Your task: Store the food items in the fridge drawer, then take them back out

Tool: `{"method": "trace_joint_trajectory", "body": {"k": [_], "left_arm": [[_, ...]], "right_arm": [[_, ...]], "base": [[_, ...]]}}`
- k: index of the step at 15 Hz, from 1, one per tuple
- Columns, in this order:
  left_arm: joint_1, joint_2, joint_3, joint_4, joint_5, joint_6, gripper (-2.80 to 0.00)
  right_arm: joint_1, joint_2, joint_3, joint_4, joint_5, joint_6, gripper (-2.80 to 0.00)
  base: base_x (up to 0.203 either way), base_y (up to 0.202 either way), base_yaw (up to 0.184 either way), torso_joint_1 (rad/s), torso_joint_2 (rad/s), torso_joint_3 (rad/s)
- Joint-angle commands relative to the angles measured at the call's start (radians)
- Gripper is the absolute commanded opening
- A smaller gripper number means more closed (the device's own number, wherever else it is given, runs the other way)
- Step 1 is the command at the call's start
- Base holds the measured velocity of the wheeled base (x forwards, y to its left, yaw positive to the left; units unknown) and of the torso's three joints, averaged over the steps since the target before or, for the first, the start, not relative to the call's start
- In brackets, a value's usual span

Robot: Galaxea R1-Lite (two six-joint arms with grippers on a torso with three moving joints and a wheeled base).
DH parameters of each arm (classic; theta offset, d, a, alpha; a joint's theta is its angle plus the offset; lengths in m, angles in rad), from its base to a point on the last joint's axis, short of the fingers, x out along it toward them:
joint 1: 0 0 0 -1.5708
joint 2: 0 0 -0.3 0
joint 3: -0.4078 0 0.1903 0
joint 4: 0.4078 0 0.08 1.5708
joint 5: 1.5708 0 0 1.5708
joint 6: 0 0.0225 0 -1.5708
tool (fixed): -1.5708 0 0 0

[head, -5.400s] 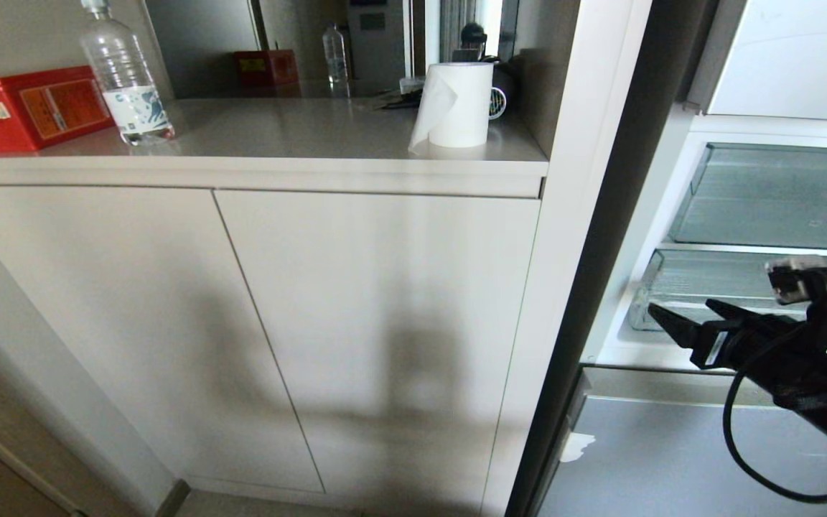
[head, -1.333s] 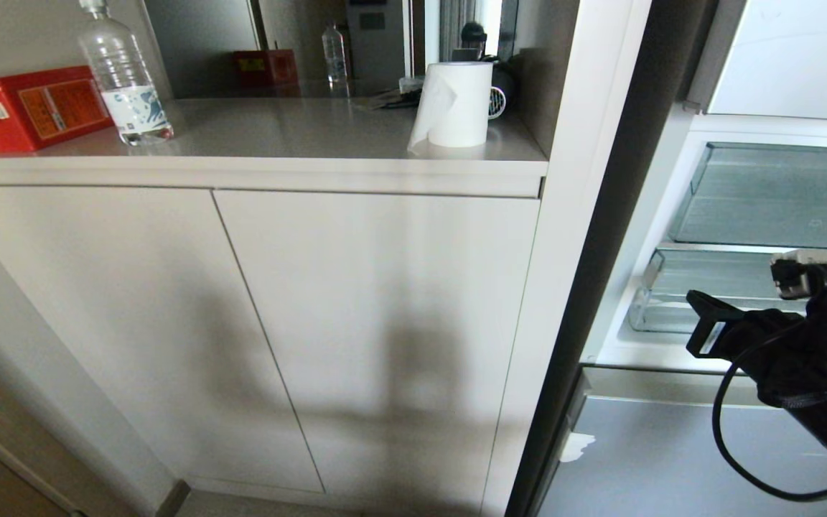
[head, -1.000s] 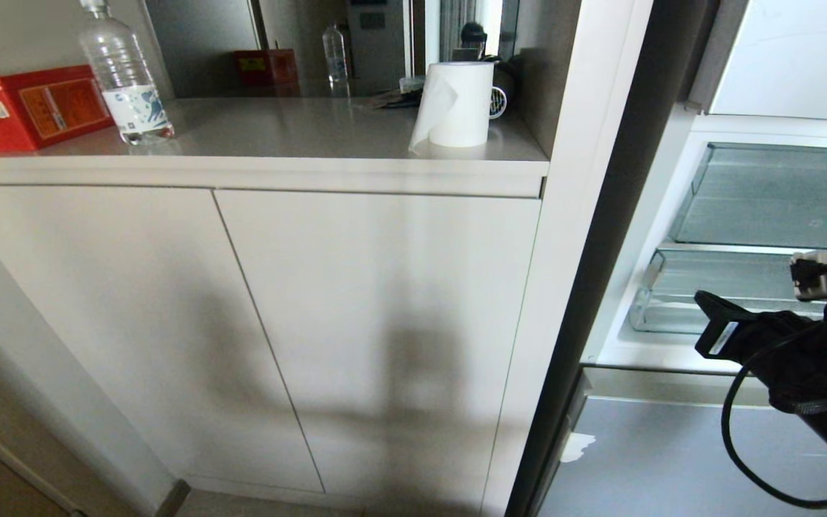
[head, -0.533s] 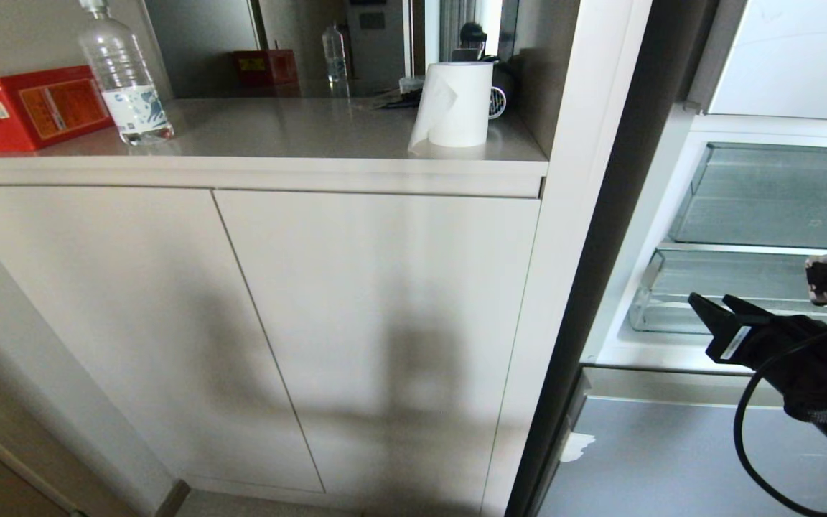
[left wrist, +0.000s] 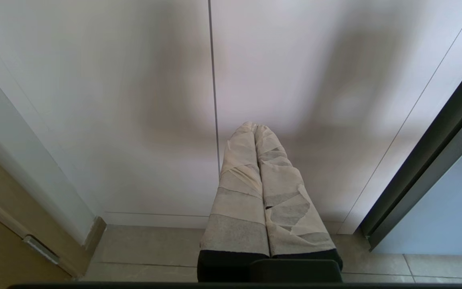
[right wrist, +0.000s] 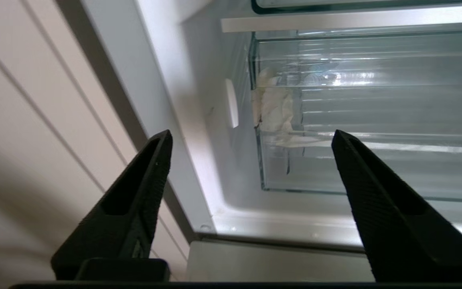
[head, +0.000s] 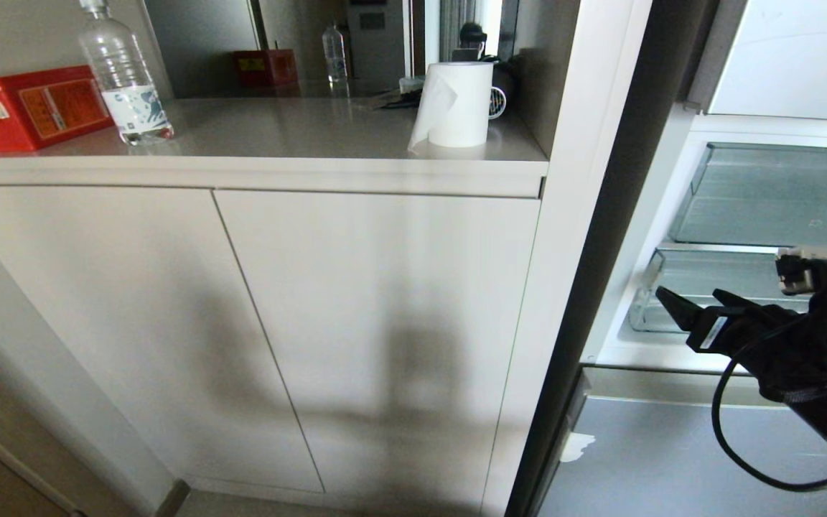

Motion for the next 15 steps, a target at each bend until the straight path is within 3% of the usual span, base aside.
{"method": "trace_joint_trajectory", "body": {"k": [1,15], "left_arm": [[0.000,0.000,0.000,0.000,0.000,0.000,-2.80],[0.000,0.000,0.000,0.000,0.000,0.000,-2.80]], "right_arm": [[-0.010,0.064,-0.033,-0.008,0.000,-0.001,0.00],[-0.063,0.223,-0.210,-0.008,-0.002,-0.013,0.00]], "base": [[0.000,0.000,0.000,0.000,0.00,0.000],[0.000,0.000,0.000,0.000,0.00,0.000]]}}
